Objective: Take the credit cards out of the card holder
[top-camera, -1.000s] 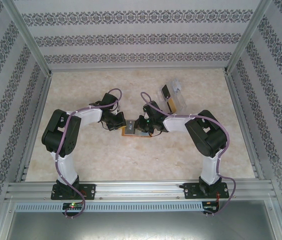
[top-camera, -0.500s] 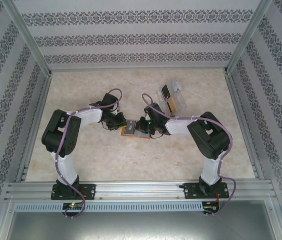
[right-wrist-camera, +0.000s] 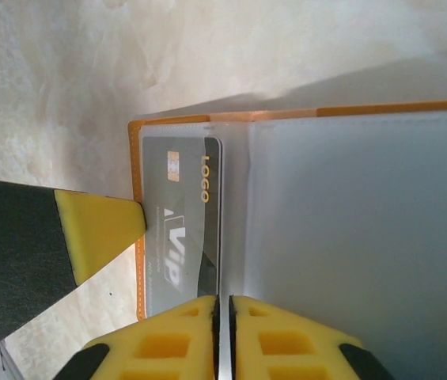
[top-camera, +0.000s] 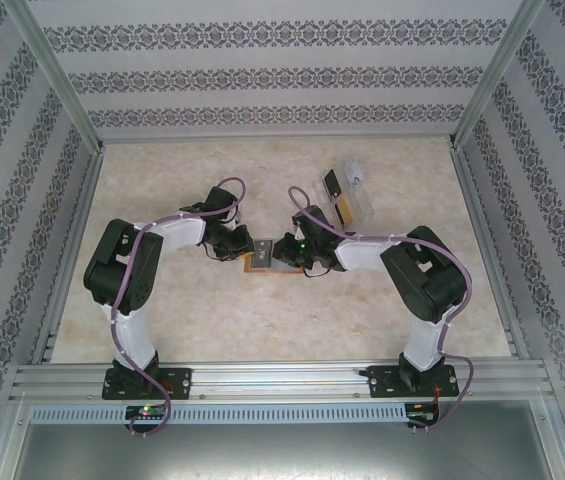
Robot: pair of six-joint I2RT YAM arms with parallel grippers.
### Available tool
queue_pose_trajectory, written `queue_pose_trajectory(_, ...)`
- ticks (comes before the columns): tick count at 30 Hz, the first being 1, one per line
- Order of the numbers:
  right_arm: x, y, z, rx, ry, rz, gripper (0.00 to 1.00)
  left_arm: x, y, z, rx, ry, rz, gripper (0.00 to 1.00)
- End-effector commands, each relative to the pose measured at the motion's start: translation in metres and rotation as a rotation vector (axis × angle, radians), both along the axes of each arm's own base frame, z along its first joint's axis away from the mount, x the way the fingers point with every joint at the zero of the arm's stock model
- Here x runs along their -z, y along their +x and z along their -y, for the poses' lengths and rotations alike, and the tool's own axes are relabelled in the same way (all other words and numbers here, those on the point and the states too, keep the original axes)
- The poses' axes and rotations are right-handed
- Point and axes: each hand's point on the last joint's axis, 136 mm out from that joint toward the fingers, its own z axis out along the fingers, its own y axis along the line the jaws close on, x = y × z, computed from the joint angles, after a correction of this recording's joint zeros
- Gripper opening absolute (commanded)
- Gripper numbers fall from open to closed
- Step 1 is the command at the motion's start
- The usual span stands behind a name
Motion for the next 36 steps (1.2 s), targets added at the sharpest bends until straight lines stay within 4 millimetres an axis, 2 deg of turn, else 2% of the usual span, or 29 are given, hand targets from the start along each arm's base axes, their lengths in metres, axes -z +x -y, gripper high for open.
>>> queue_pose_trajectory(1, 0.001, 0.004, -0.008, -0.015, 0.019, -0.005, 0.17, 0.015, -0.015, -0.005, 0.018, 0.053, -0.053, 0.12)
queue_pose_trajectory(6, 0.005, 0.005, -0.011, -0.020, 0.023, -0.019, 0.19, 0.016, -0.016, -0.005, 0.019, 0.049, -0.056, 0.12)
queue_pose_trajectory(18, 0.005, 0.006, -0.023, -0.053, 0.084, -0.021, 0.16, 0.019, -0.019, -0.003, 0.022, 0.035, -0.065, 0.10)
queue_pose_trajectory(23, 0.001, 0.010, -0.023, -0.047, 0.094, -0.005, 0.04, 0.020, -0.019, -0.002, 0.018, 0.029, -0.068, 0.09)
queue_pose_trajectory(25, -0.001, 0.010, -0.021, -0.042, 0.087, 0.005, 0.00, 0.018, -0.017, -0.001, 0.016, 0.028, -0.062, 0.09)
queue_pose_trajectory(30, -0.004, 0.008, -0.005, -0.014, 0.065, 0.015, 0.00, 0.010, -0.012, -0.004, 0.002, 0.044, -0.040, 0.14)
queue_pose_trajectory(33, 0.001, 0.004, 0.007, 0.003, 0.028, -0.001, 0.00, 0.006, -0.010, -0.005, -0.002, 0.048, -0.032, 0.17)
queue_pose_trajectory(36, 0.009, 0.000, 0.016, 0.017, 0.007, -0.019, 0.00, 0.004, -0.008, -0.005, -0.001, 0.054, -0.025, 0.16)
